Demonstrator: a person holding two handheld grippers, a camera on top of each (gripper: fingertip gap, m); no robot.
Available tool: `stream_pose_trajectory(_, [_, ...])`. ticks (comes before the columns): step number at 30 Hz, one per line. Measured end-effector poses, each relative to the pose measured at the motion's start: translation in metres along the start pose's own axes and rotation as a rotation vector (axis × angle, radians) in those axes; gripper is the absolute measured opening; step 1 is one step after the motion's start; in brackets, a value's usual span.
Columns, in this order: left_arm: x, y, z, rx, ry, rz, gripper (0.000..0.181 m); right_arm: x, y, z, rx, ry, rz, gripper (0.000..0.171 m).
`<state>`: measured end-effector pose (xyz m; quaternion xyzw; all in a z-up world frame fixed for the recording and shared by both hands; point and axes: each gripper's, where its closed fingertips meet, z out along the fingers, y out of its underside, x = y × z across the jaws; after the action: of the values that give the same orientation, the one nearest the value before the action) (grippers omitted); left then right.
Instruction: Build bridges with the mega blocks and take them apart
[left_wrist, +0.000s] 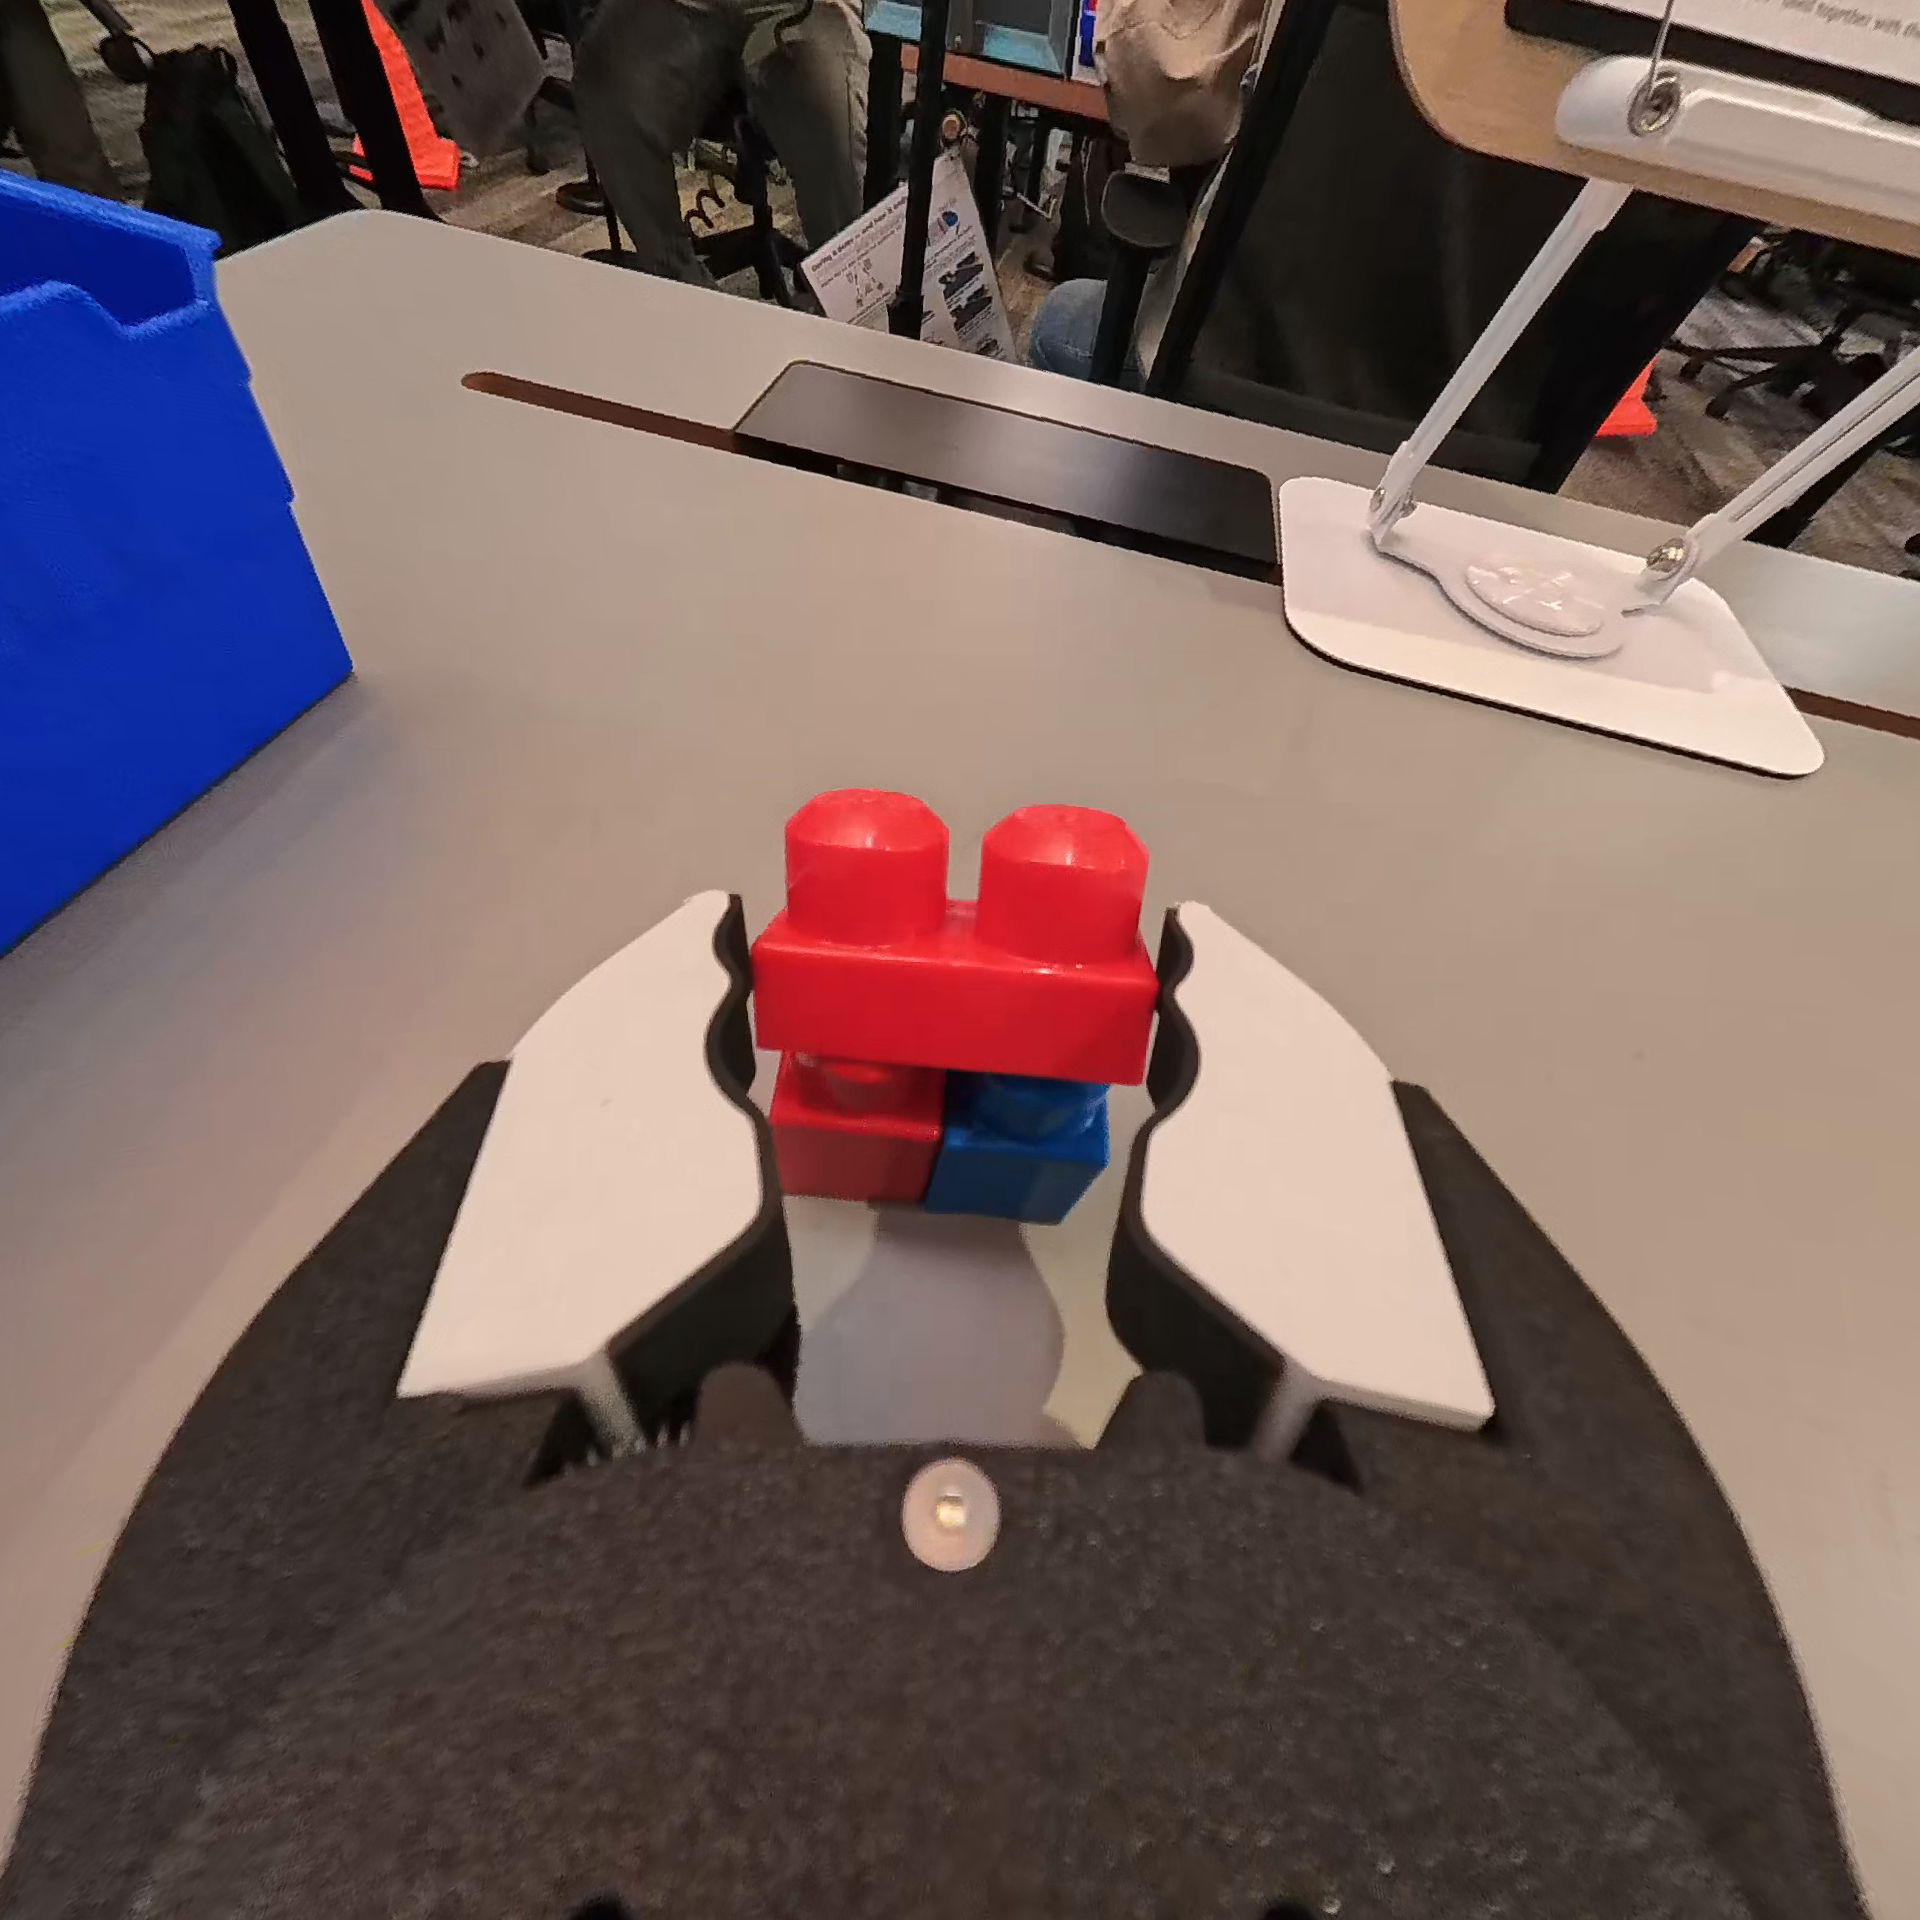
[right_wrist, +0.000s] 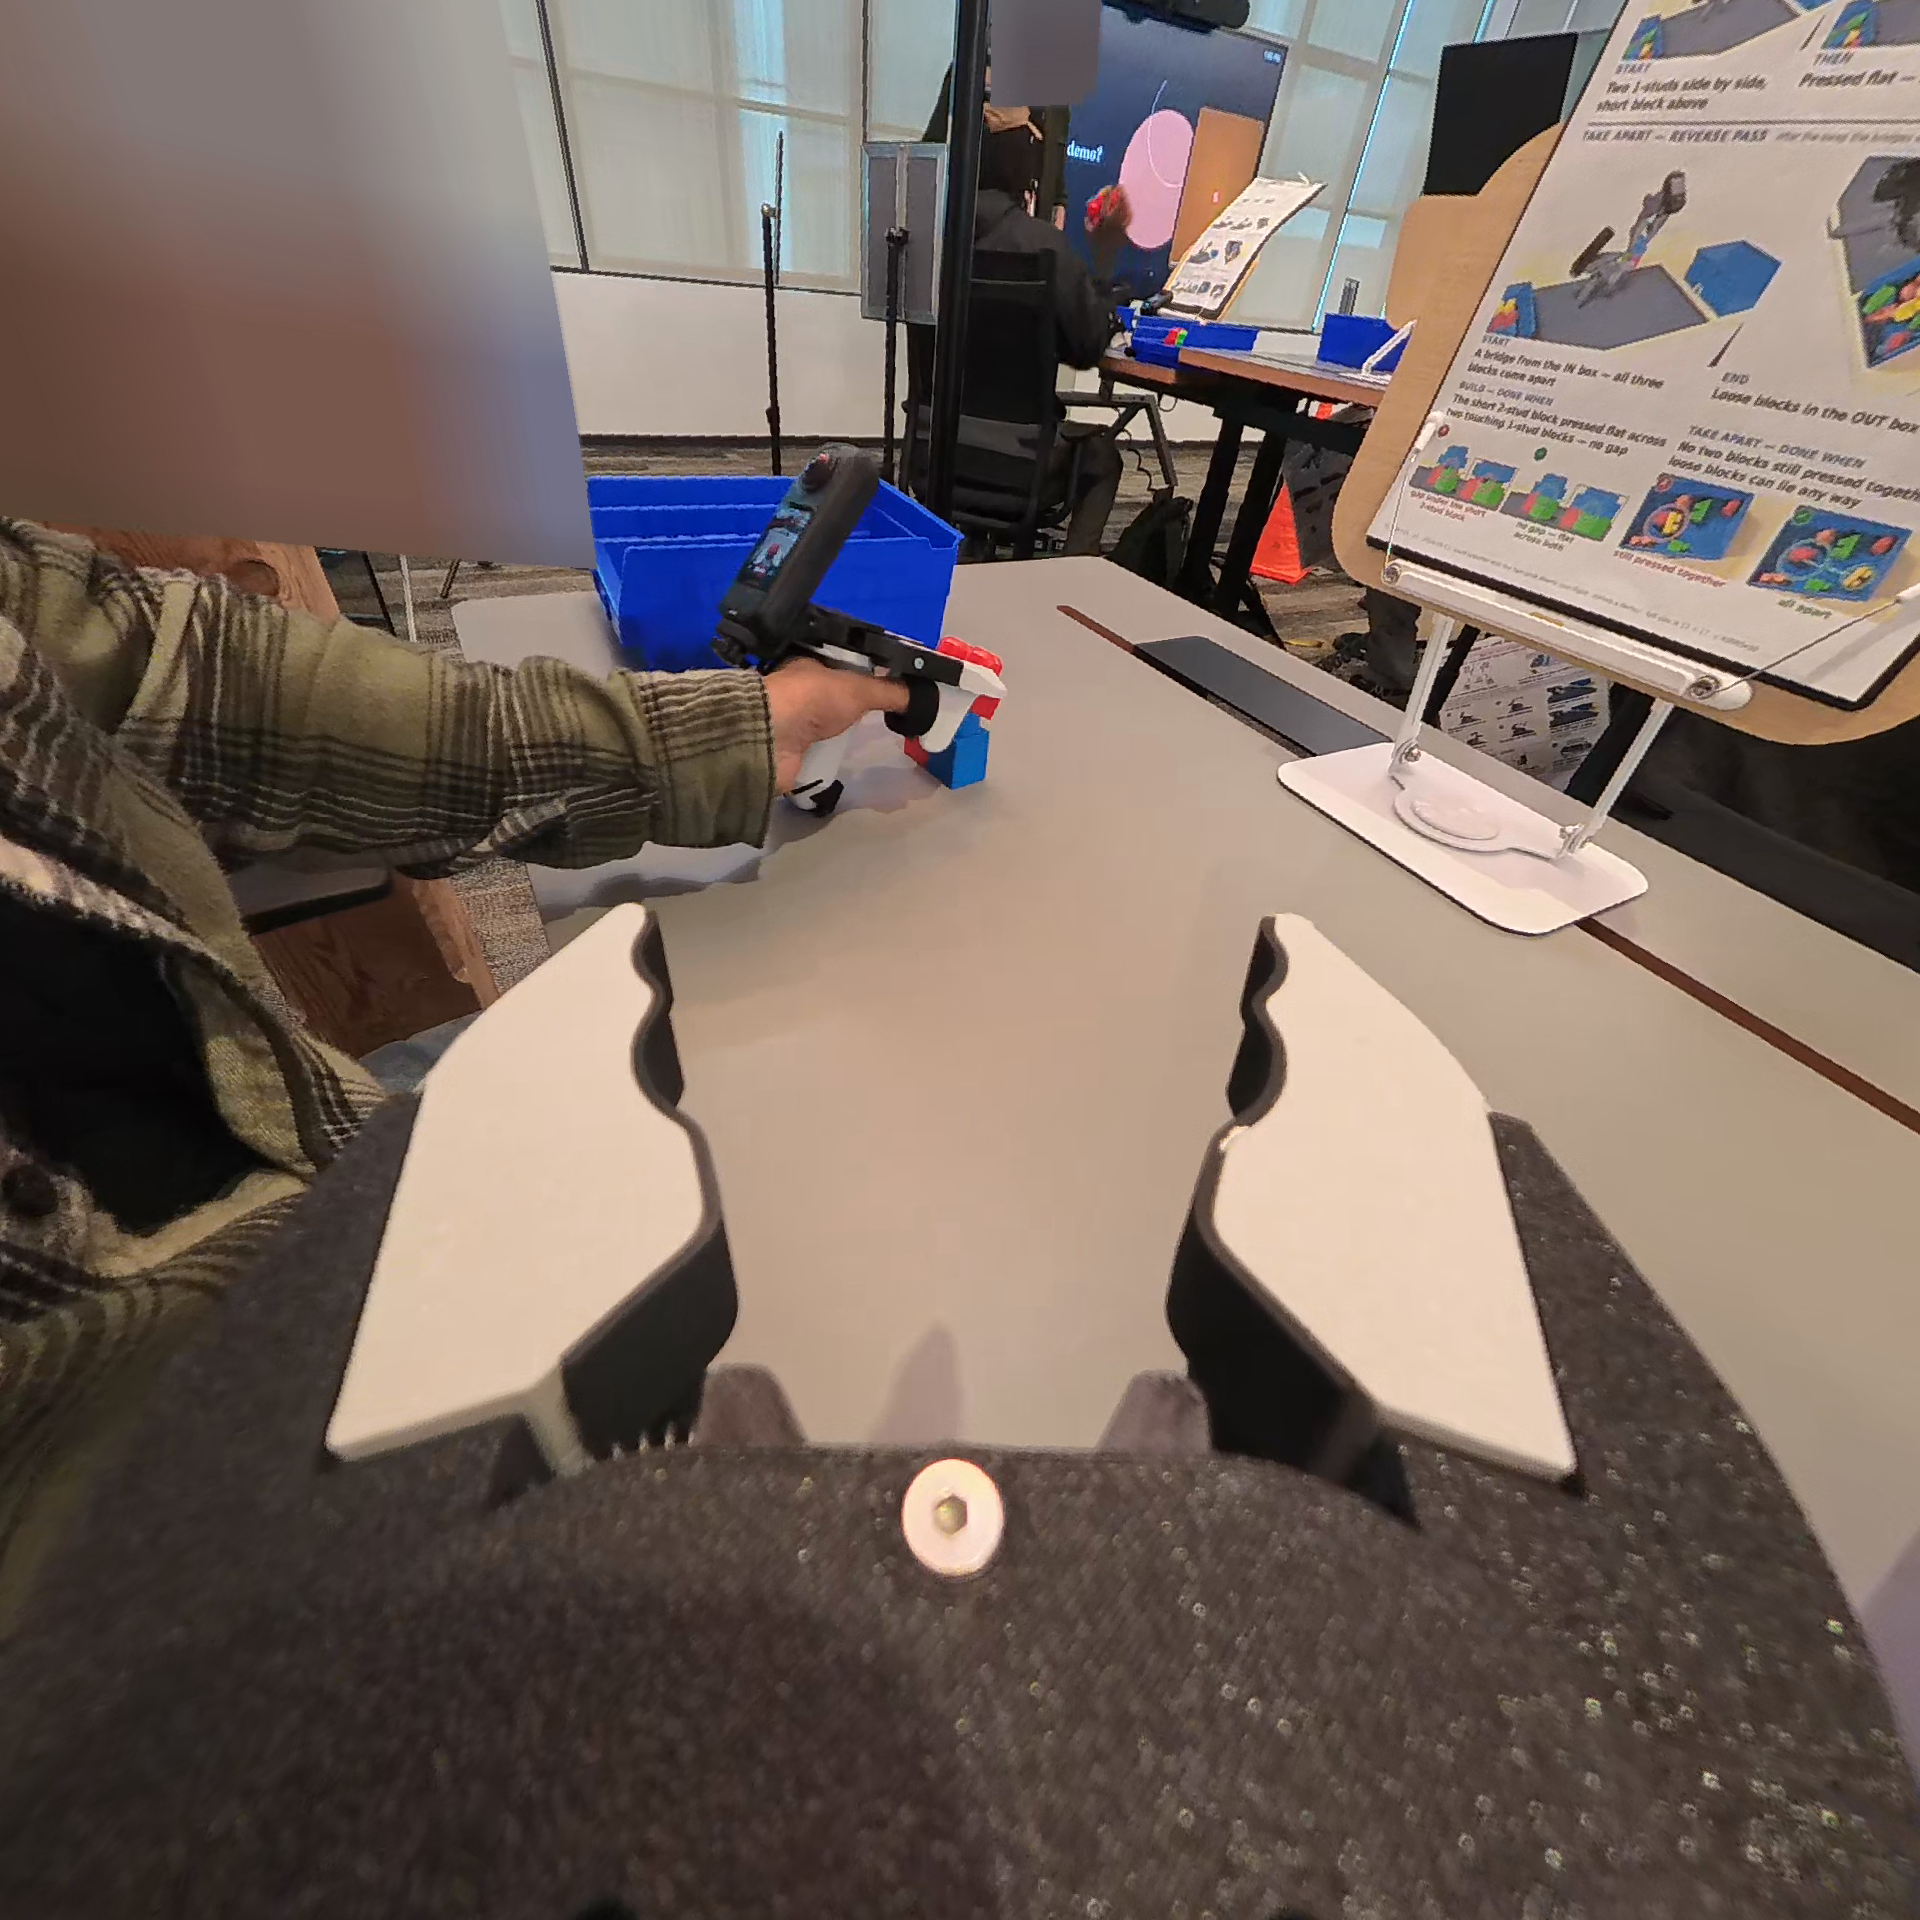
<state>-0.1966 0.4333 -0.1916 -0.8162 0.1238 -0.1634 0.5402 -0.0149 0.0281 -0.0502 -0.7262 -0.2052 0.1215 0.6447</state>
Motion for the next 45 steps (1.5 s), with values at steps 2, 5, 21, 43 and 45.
stream_pose_trajectory(2, [0.0,-0.001,-0.002,0.013,0.002,0.002,0.075,0.0,-0.001,0.0,0.001,-0.001,0.0,0.104])
stream_pose_trajectory(5, [0.002,-0.002,-0.003,0.017,0.004,0.017,0.075,-0.001,-0.001,0.002,-0.004,-0.004,-0.006,0.104])
stream_pose_trajectory(21, [0.002,0.001,-0.004,0.002,0.028,0.004,0.074,-0.003,-0.004,0.007,-0.016,-0.01,-0.017,0.106])
stream_pose_trajectory(43, [-0.026,-0.068,-0.062,0.123,0.35,0.302,0.074,-0.003,-0.006,0.006,-0.037,0.01,-0.022,0.106])
stream_pose_trajectory(45, [-0.038,-0.064,-0.068,0.057,0.405,0.35,0.074,-0.004,-0.006,0.008,-0.039,0.005,-0.02,0.105])
